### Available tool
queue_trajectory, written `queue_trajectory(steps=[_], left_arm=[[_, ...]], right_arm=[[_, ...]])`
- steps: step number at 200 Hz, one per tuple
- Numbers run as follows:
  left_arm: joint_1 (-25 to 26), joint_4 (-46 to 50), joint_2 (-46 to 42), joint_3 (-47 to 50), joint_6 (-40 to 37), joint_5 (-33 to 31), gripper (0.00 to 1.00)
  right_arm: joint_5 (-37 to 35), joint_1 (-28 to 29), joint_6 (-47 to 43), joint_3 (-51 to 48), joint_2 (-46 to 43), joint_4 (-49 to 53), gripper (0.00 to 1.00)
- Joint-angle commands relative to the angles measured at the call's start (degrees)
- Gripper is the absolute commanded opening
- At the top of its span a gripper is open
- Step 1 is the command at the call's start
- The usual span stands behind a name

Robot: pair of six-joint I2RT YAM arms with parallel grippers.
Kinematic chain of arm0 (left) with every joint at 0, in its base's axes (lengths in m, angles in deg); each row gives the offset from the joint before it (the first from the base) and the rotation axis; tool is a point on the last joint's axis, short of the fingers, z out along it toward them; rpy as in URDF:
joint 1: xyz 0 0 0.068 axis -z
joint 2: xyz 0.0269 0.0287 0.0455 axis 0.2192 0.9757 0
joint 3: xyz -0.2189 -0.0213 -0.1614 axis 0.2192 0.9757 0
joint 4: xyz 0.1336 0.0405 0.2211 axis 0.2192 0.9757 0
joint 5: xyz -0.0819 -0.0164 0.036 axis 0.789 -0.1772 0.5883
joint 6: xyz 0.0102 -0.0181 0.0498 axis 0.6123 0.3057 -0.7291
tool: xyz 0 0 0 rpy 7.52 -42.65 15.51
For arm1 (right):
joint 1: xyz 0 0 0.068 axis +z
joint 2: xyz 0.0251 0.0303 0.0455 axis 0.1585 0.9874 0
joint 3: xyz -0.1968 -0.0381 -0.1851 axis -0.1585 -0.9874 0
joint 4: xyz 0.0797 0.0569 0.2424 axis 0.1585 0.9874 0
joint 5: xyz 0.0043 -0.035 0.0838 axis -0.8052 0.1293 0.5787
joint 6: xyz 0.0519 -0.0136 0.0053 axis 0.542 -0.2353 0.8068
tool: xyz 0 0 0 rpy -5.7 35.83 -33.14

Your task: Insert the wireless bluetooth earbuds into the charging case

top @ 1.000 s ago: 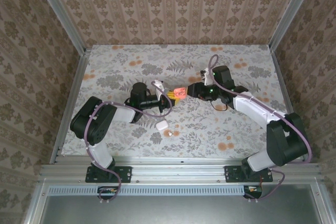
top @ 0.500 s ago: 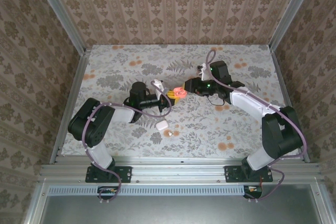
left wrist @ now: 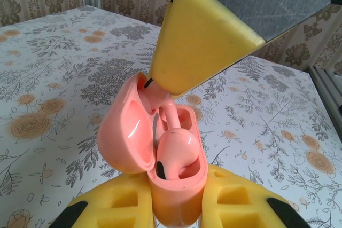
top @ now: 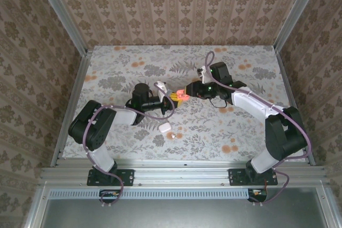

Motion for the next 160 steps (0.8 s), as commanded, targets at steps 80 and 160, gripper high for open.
queue_trajectory(steps=[80, 160], left_arm=[[0.74, 1.14, -2.80, -0.08, -2.14, -0.07, 0.09], [0.73, 2.37, -2.87, 0.00, -2.90, -0.38, 0.09]], right_arm=[[-2.13, 0.74, -1.92, 2.10, 2.00, 2.73, 0.33], [-3.36, 1.03, -3.86, 1.52, 0.60, 3.09, 0.24]])
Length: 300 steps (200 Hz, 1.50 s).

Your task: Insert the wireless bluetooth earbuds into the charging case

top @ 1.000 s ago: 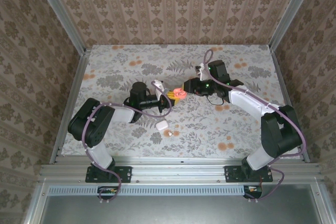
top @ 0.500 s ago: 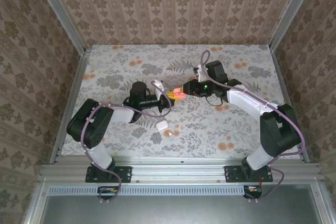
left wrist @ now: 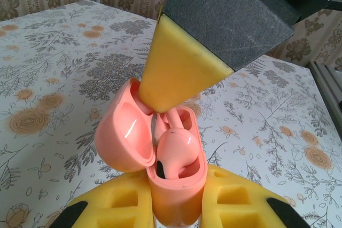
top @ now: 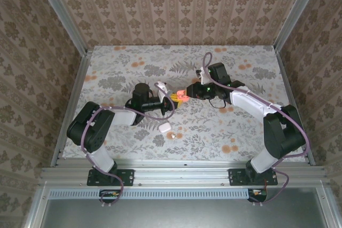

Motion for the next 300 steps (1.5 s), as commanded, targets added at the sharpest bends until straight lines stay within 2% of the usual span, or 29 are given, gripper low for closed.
queue_trajectory(steps=[1, 51, 132, 258, 300], left_arm=[[0.40, -0.85, -1.38, 0.00, -1.72, 0.21, 0.09], [0.43, 1.48, -0.93, -0.30, -3.14, -0.62, 0.09], [0.48, 3.20, -0.75, -0.72, -2.74, -0.88, 0.09], [0.93, 3.37, -1.36, -1.09, -2.57, 0.07, 0.09], [0.93, 3.83, -1.23, -1.15, -2.47, -0.82, 0.09]], right_arm=[[-1.70, 0.53, -1.93, 1.00, -0.78, 1.95, 0.24], [-4.61, 1.27, -5.92, 0.80, -3.82, 4.52, 0.21], [-10.18, 2.87, -9.49, 0.27, -7.25, 4.98, 0.22], [-6.00, 2.85, -6.99, 2.38, -4.71, 2.63, 0.24], [-6.56, 2.70, -7.43, 2.03, -5.30, 3.23, 0.24]])
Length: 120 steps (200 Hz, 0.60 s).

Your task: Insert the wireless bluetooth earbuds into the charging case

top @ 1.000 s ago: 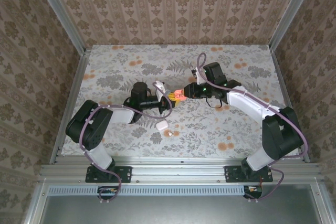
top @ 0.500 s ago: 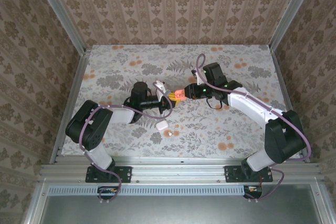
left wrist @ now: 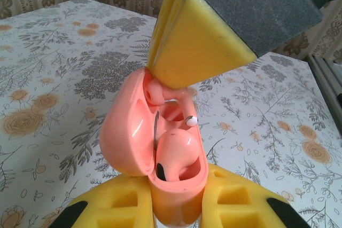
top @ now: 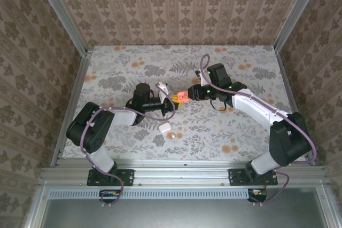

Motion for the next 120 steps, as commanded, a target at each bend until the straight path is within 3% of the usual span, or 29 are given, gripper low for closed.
queue_trajectory(steps=[1, 80, 120], left_arm=[[0.21, 1.68, -0.82, -0.93, -0.50, -0.66, 0.09], [0.16, 0.97, -0.49, -0.83, 0.56, -1.11, 0.09], [0.07, 0.17, 0.12, -1.11, 2.15, 0.08, 0.09]], right_arm=[[2.25, 0.11, 0.45, 2.03, -0.34, -1.23, 0.23], [3.33, -0.89, 2.56, 0.04, -1.16, -2.68, 0.20], [0.95, -0.95, -1.84, -0.77, -3.58, -1.61, 0.21]])
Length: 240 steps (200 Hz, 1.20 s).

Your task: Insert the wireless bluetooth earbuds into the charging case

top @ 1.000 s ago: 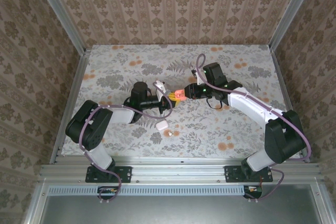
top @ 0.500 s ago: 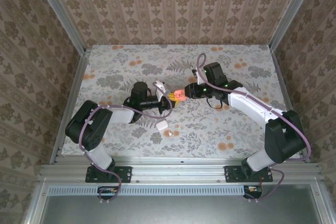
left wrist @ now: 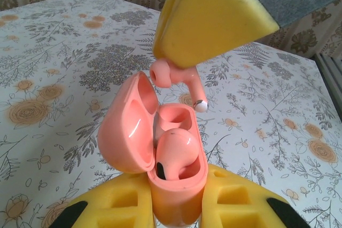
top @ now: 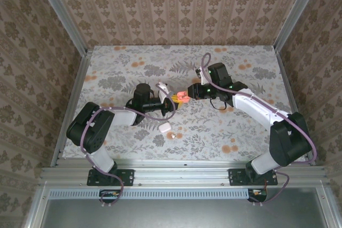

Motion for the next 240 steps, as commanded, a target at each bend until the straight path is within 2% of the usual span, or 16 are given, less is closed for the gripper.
queue_trajectory(steps=[1, 44, 106, 137, 182, 209, 240], left_arm=[[0.07, -0.94, 0.10, -1.10, 1.78, 1.50, 0.09], [-0.01, -2.45, -0.24, -0.64, 4.60, 3.57, 0.09], [-0.63, -6.09, -0.16, -0.63, 7.68, 7.63, 0.09], [-0.63, -8.80, -0.15, -0.27, 8.15, 9.90, 0.09], [-0.63, -9.80, -0.37, 0.49, 6.03, 9.37, 0.10], [-0.63, -9.51, -0.67, 0.42, 5.69, 9.66, 0.10], [-0.61, -8.91, -0.97, 0.32, 5.54, 9.44, 0.10]], right_arm=[[-0.95, -0.27, -3.06, -0.80, -3.28, -0.04, 0.21], [-3.27, -0.19, -11.27, -1.59, -7.87, 0.40, 0.21], [-3.24, 0.16, -28.56, -5.18, -14.63, -1.47, 0.20], [-1.80, 0.16, -36.04, -5.97, -15.49, -2.83, 0.19], [2.11, 0.85, -45.86, -9.53, -17.00, -6.97, 0.18], [1.89, 1.30, -49.46, -11.44, -17.49, -9.91, 0.17], [1.08, 1.39, -52.18, -10.31, -16.41, -8.65, 0.17]])
